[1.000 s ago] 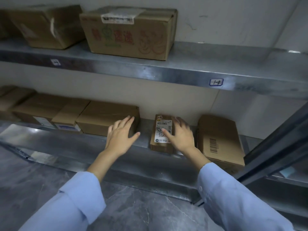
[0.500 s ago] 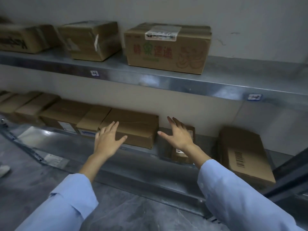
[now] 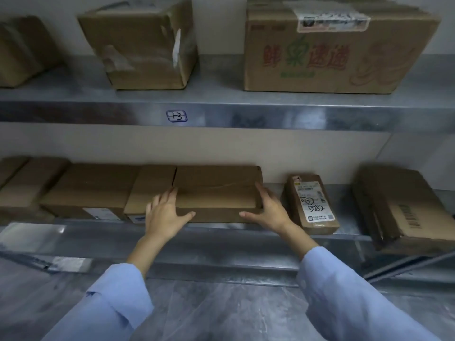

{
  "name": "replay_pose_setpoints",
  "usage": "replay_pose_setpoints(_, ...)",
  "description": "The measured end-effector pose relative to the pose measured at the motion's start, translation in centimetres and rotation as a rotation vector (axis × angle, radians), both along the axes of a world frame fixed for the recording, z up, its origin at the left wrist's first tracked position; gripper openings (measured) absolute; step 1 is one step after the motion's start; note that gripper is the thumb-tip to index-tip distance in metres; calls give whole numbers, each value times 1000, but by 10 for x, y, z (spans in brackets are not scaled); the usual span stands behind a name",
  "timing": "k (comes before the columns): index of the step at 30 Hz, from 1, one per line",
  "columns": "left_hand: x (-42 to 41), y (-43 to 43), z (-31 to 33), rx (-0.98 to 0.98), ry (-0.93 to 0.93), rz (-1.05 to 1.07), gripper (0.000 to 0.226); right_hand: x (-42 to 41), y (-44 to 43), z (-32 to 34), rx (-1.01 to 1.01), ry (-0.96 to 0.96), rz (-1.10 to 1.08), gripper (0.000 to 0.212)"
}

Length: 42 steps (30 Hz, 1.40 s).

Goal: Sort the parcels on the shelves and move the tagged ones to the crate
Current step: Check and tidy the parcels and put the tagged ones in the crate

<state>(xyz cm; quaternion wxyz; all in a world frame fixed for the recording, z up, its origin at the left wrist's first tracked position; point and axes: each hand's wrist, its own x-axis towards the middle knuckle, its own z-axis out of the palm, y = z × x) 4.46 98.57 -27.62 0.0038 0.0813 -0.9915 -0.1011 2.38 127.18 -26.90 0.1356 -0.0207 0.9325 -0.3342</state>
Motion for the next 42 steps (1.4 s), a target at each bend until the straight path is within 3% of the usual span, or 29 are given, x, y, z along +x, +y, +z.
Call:
replay_pose_setpoints(14, -10, 17, -21, 120, 254, -70, 85, -1, 16, -15, -107, 78, -127, 94)
replay_pose_setpoints(23, -25, 14, -10, 184, 85, -33, 96, -11, 24, -12, -235, 96, -84, 108)
replay_pose_setpoints(32, -14, 9, -1, 631, 173, -39, 104, -3, 31, 3, -336, 201, -78, 101)
replay_pose_setpoints(38, -1, 8, 14, 791, 120, 39, 103, 9, 38, 18, -316, 186, -159, 112)
replay_pose_setpoints(42, 4, 11, 23, 851, 70, 65, 102, 18, 40, 33, -316, 177, -160, 95)
